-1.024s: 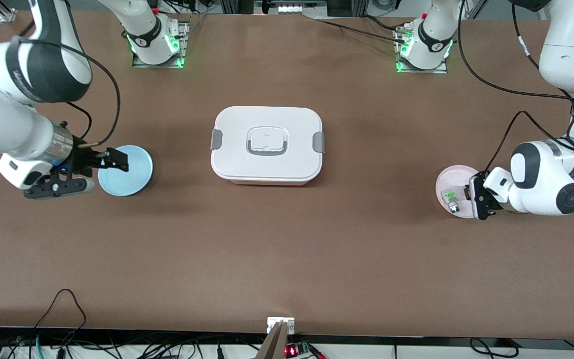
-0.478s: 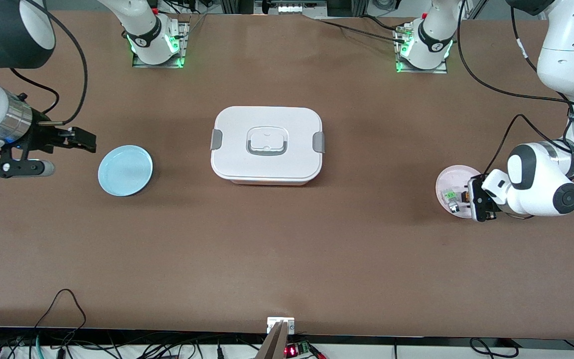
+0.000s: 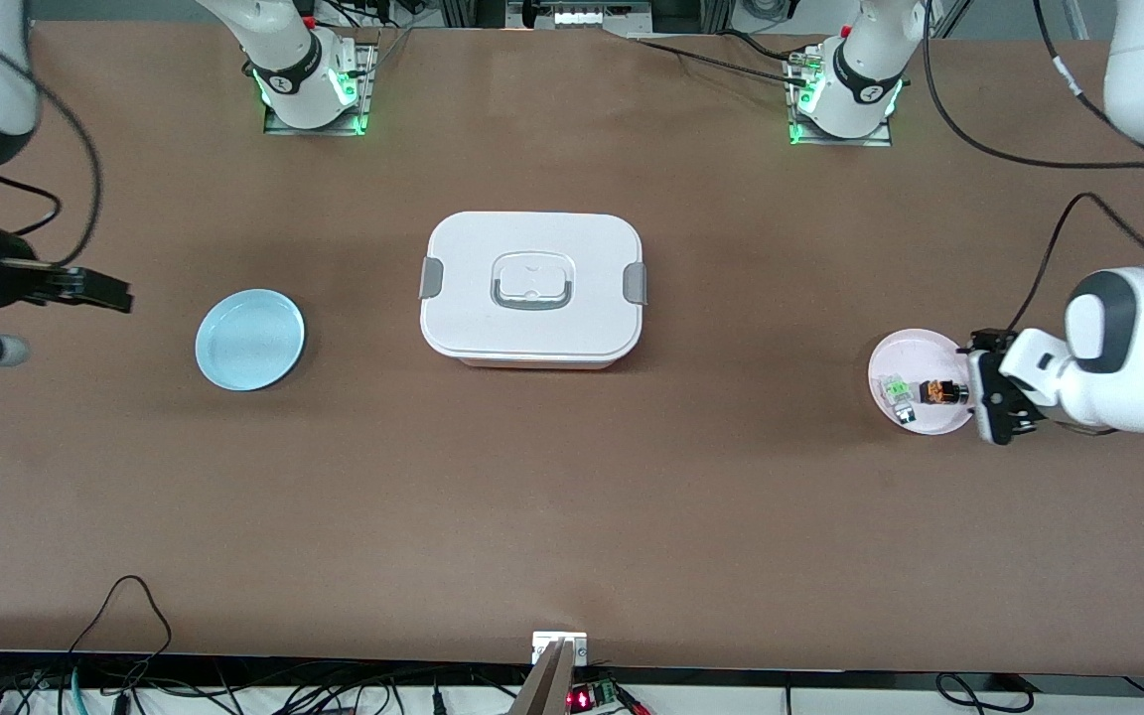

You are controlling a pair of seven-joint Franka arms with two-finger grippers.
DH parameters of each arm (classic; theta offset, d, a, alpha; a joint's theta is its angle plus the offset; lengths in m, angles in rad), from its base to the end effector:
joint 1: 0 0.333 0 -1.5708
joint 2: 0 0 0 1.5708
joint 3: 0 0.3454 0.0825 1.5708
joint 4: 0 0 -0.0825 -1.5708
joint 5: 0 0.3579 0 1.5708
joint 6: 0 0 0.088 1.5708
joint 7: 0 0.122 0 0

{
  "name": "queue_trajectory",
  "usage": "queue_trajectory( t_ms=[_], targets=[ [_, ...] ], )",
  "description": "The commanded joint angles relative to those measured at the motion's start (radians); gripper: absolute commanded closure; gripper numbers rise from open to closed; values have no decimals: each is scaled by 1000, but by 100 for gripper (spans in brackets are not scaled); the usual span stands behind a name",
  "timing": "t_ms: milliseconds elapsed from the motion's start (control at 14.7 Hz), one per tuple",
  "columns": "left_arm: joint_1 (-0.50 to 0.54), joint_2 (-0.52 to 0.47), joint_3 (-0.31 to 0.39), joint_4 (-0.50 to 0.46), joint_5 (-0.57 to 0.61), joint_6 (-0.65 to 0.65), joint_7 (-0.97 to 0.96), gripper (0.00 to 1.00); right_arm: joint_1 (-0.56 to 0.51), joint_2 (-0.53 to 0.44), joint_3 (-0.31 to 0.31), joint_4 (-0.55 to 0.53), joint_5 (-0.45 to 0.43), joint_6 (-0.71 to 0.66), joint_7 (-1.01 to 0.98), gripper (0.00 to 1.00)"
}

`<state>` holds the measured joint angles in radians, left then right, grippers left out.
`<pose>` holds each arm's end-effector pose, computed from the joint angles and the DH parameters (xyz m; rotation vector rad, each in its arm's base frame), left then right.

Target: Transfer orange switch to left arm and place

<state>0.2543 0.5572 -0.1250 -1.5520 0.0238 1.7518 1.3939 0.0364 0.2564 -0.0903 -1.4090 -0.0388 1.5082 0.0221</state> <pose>0.6347 0.0968 0.3269 2.2953 -1.6843 -0.3217 0.5983 -0.0302 0.5610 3.0706 -0.1141 -0.2419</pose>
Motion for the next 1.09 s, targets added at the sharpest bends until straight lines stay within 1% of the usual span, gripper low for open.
queue_trajectory(
  t_ms=[0, 137, 205, 273, 341, 410, 478, 546, 683, 751, 819, 887, 1024],
  targets=[
    [0, -10, -13, 172, 30, -216, -142, 0, -38, -12, 6, -19, -6, -16, -59, 0],
    [-12, -10, -15, 280, 31, -367, -260, 0, -32, -9, 12, -10, -22, -26, -42, 0],
    [-18, -14, -15, 308, 30, -453, -329, 0, -27, -11, 14, -10, -36, -28, -24, 0],
    [-21, -35, -15, 320, 27, -519, -411, 0, -27, -12, 14, -16, -36, -29, -13, 0],
    [-30, -64, -18, 323, 24, -556, -500, 0, -27, -17, 15, -19, -36, -29, -13, 0],
    [-62, -101, -18, 328, 27, -578, -582, 0, -27, -31, 15, -39, -36, -25, -11, 0],
    [-88, -129, -18, 326, 30, -590, -652, 0, -27, -58, 14, -79, -36, -10, -13, 0],
    [-105, -152, -18, 326, 30, -601, -723, 0, -29, -98, 9, -149, -35, 36, -14, 0],
    [-128, -183, -18, 326, 33, -615, -884, 0, -30, -208, 0, -324, -33, 178, -34, 0],
    [-136, -213, -21, 313, 31, -633, -964, 0, -30, -239, -2, -370, -33, 217, -36, 0],
    [-160, -267, -16, 261, 28, -614, -1037, 0, -29, -239, -2, -364, -35, 211, -36, 0],
    [-177, -336, -15, 166, 27, -550, -1100, 0, -29, -236, -2, -363, -35, 211, -36, 0],
    [-179, -448, -13, 22, 22, -407, -1180, 0, -30, -232, -2, -351, -32, 204, -37, 0]
  ],
)
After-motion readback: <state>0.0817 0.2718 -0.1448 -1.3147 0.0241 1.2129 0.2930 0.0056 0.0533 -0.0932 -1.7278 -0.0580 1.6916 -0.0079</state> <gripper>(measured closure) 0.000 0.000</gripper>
